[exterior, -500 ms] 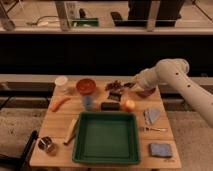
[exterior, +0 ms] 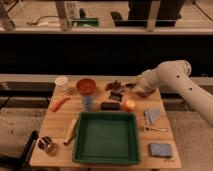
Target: Wipe purple bowl with brush
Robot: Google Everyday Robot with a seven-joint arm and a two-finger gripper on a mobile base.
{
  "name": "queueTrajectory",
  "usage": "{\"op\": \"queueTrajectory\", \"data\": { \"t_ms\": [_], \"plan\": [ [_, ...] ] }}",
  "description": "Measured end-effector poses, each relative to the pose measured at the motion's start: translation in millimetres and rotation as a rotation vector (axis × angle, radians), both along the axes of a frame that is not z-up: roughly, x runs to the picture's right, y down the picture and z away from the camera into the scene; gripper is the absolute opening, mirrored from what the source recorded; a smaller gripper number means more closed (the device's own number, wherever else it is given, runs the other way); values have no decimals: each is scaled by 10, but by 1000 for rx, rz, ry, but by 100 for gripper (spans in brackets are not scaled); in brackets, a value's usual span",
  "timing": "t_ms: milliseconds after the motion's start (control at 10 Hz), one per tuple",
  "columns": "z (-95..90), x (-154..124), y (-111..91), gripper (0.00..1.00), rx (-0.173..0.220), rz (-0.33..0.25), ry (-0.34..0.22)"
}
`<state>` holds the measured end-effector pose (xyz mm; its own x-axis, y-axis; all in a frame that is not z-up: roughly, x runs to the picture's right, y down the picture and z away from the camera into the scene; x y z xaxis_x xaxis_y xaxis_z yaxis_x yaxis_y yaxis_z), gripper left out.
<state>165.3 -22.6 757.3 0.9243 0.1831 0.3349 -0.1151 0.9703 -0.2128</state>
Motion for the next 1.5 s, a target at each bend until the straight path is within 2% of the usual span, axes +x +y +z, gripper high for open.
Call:
{"op": "queueTrajectory", "data": {
  "t_ms": [200, 300, 500, 800, 900, 1100, 1200, 1500],
  "plan": [
    [80, 59, 39, 0, -2, 7, 5],
    [116, 90, -5, 0, -2, 13, 9],
    [260, 88, -141, 0, -4, 13, 12],
    [507, 264, -409, 0, -8, 9, 26],
    [614, 368, -508, 0, -10, 0, 35],
    [699, 596, -580, 0, -6, 1, 57],
    [756, 806, -614, 0, 9, 1, 82],
    [920, 1130, -610, 0, 22, 11, 143]
  ]
}}
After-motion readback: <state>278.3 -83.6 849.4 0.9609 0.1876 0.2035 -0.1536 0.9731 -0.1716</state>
